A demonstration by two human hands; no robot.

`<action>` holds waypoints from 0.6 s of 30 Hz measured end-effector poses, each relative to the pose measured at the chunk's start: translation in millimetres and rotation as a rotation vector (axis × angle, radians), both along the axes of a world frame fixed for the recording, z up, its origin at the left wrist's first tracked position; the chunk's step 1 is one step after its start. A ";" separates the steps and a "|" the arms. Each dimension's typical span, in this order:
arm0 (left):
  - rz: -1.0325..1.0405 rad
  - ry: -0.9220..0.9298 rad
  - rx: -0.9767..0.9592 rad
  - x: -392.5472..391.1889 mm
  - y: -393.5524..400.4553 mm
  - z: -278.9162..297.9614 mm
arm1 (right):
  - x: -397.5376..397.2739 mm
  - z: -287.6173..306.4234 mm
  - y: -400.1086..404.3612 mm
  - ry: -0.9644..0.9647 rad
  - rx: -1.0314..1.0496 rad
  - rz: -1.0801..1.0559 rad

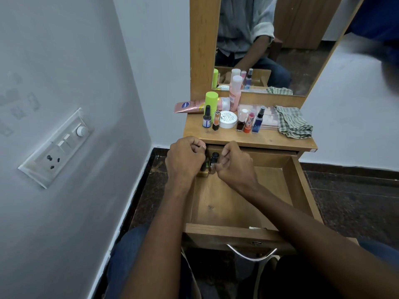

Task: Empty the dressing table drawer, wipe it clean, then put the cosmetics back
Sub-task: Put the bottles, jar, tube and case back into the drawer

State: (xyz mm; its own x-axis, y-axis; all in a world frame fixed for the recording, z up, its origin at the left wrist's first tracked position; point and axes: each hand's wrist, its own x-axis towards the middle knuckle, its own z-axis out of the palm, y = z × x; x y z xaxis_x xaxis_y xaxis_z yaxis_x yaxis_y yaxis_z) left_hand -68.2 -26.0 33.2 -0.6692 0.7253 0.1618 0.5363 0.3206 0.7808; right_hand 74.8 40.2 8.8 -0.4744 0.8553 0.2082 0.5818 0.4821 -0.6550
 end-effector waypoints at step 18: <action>-0.047 0.032 0.071 0.4 2.3 5.8 | 26.3 66.4 69.5 0.225 0.227 -0.332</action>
State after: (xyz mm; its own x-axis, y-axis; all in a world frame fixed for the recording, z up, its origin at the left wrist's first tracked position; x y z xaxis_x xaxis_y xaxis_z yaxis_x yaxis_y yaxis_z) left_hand -67.8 -23.6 39.0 -0.6283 0.7416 0.2349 0.5745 0.2387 0.7829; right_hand 101.2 109.8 75.2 -0.1040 0.8744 0.4739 0.5844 0.4393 -0.6823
